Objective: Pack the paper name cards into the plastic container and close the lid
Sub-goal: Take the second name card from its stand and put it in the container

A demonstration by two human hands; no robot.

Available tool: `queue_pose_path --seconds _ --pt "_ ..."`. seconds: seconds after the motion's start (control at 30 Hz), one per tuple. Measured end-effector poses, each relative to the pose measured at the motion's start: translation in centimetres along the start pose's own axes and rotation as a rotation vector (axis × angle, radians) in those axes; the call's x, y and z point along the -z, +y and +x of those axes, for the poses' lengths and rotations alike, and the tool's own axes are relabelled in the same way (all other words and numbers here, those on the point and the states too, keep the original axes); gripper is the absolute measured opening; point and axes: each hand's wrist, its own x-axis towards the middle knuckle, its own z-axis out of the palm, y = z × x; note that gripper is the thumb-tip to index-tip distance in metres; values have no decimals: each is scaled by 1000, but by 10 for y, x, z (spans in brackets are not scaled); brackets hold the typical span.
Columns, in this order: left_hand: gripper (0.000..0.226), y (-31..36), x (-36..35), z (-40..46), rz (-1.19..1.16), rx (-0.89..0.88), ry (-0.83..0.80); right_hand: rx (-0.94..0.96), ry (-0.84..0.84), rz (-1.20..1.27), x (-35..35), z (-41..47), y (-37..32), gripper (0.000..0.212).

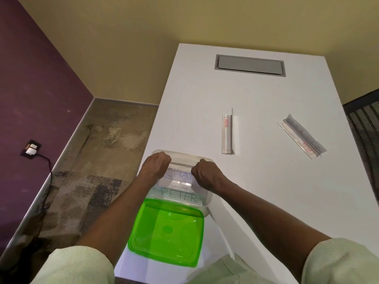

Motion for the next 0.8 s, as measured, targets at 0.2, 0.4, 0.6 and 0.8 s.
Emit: queue_pose_path --seconds 0.2,0.4,0.6,0.8 --pt "9 11 17 -12 -53 53 23 -67 127 50 17 -22 5 12" --pt "26 32 33 -18 -247 125 109 -173 271 110 27 -55 20 28" --pt "21 68 55 -23 -410 163 178 -243 364 110 27 -89 43 40" --pt "27 109 66 -28 -455 161 245 -329 361 63 22 -127 69 36"
